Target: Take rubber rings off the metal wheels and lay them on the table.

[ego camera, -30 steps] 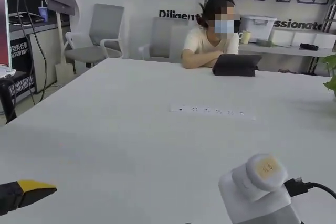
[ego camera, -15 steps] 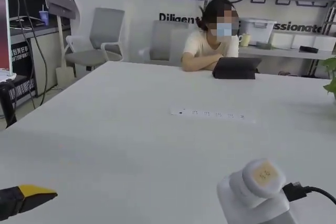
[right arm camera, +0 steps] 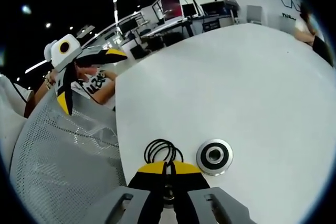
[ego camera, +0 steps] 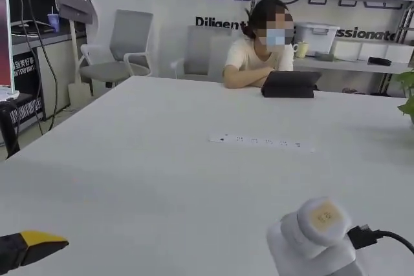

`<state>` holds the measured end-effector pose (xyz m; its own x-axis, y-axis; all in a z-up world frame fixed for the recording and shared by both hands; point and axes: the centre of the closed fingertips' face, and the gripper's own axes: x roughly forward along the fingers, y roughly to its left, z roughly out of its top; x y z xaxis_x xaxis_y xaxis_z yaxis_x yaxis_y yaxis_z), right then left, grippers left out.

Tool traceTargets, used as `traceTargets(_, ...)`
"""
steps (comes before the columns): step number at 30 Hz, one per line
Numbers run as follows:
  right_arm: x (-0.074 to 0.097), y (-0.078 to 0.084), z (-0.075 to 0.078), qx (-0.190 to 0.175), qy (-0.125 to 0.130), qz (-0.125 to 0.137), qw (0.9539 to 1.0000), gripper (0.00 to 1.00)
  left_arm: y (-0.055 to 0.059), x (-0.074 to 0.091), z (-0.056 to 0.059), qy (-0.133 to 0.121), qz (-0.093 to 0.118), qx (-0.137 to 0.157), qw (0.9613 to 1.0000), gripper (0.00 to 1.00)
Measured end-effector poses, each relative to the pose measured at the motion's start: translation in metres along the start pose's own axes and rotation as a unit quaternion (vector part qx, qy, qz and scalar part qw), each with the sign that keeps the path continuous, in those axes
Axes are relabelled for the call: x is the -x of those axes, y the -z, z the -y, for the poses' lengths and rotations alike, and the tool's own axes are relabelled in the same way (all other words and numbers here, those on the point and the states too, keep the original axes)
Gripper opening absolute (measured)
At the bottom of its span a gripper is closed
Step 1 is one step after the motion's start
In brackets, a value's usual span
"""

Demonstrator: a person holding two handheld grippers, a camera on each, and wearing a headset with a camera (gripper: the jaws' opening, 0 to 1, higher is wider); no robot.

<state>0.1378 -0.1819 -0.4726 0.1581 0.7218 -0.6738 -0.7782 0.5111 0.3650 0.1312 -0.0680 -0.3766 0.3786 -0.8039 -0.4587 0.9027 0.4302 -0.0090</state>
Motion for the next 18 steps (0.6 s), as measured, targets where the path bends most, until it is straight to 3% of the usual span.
traceTargets(11, 0.002, 0.001, 0.006, 0.013, 0.014, -0.002, 0.9998, 0.04, 0.001, -0.002, 0.002, 0.001, -0.001, 0.002, 1.0000, 0.87)
traceTargets(18, 0.011, -0.009, 0.009, 0.010, 0.019, 0.017, 0.9996, 0.05, 0.001, -0.002, 0.002, 0.002, 0.000, 0.003, 1.0000, 0.87)
